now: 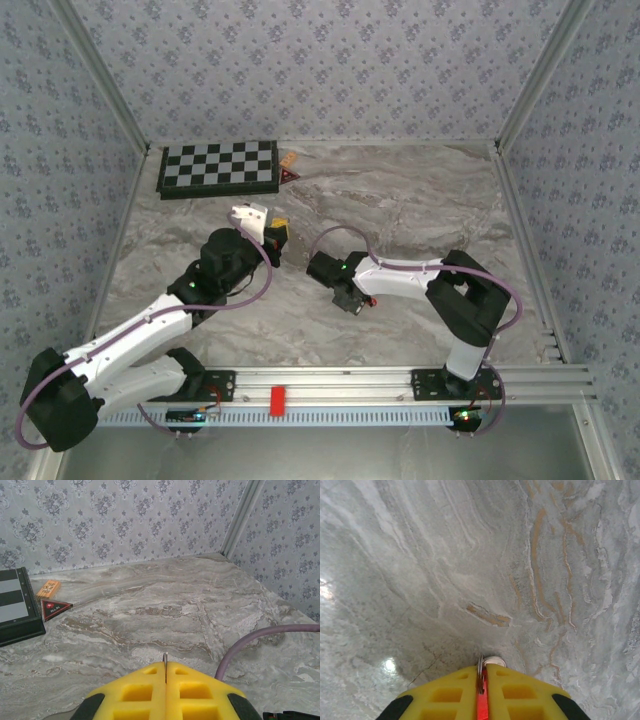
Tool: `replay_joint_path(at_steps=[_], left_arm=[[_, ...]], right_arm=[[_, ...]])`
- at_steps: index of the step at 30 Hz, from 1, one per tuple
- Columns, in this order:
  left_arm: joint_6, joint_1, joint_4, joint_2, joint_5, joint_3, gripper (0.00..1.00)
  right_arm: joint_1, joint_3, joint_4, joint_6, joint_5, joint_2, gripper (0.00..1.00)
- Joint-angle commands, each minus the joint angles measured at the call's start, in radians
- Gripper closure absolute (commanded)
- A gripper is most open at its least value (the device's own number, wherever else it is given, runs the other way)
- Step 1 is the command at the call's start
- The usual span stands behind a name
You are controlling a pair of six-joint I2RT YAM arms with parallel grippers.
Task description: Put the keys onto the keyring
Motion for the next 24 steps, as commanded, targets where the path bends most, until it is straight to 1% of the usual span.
replay_joint_path(at_steps=[1,3,6,11,16,20,24], left_arm=[[-0.003,-0.002,0.027,-0.014,0.021,0.021,1.0],[-0.003,-0.002,0.027,-0.012,0.02,0.02,1.0],[-0.002,-0.002,0.025,-0.013,0.02,0.02,1.0],[-0.002,-0.003,0.026,-0.01,0.021,0.021,1.0],[-0.002,-0.002,0.024,-0.012,0.017,0.021,1.0],[-0.001,-0.002,0.022,-0.013,0.014,0.021,1.0],[0.001,-0.002,0.022,-0.016,0.015,0.021,1.0]], right_arm=[[-0.004,-0.008,-0.012,0.0,0.021,0.008,0.89],[-0.005,-0.008,-0.012,0.001,0.023,0.008,0.91],[-0.003,-0.009,-0.009,0.003,0.024,0.003,1.0],[-0.008,-0.023,0.001,0.009,0.005,-0.038,1.0],[-0.035,-0.047,0.026,0.027,-0.037,-0.129,1.0],[-0.075,-0.082,0.077,0.036,-0.103,-0.236,1.0],[-0.138,-0.134,0.178,0.042,-0.222,-0.384,1.0]])
